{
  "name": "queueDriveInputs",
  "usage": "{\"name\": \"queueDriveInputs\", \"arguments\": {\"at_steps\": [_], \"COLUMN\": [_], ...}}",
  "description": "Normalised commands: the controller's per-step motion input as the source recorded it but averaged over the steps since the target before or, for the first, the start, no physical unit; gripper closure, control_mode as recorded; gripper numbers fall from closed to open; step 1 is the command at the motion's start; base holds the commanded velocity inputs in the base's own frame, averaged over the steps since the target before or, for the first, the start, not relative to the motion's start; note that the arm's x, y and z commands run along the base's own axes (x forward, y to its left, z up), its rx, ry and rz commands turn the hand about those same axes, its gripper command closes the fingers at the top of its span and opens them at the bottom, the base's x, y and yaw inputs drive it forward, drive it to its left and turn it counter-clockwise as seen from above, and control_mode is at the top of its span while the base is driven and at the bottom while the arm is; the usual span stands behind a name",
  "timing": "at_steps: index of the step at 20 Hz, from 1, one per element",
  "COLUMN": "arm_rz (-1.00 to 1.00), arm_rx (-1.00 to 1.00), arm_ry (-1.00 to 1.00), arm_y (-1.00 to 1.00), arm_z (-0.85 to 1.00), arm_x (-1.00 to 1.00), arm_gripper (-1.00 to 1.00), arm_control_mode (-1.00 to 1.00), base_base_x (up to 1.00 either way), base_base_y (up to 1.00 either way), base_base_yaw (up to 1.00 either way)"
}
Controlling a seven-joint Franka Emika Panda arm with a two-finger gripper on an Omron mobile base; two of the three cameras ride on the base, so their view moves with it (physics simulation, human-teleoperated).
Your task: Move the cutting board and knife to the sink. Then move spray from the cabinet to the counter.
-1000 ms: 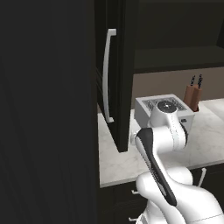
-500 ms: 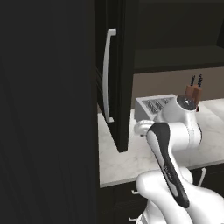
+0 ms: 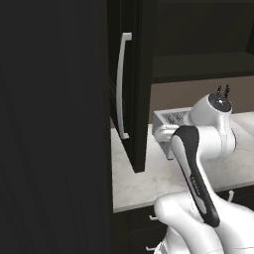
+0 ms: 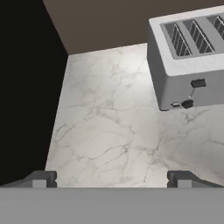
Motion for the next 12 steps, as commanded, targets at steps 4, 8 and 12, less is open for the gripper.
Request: {"name": "queueDriveInputs", "arguments": {"at_steps": [4, 8, 12], "arm_rz": [0.02, 0.06, 0.03], "arm_rx": [-0.03, -0.04, -0.07], "arm_ry": [-0.08, -0.19, -0.21], "arm_y": [-0.02, 0.00, 0.00], "arm_z": [0.46, 0.47, 0.47], "arm_x": [0.00, -0.01, -0.04], "arm_gripper": [-1.00, -1.00, -1.00], "arm_control_mode": [-1.00, -1.00, -1.00], "base_base_x": [0.00, 0.00, 0.00], "base_base_y": [0.00, 0.00, 0.00], "base_base_yaw": [0.00, 0.00, 0.00]}}
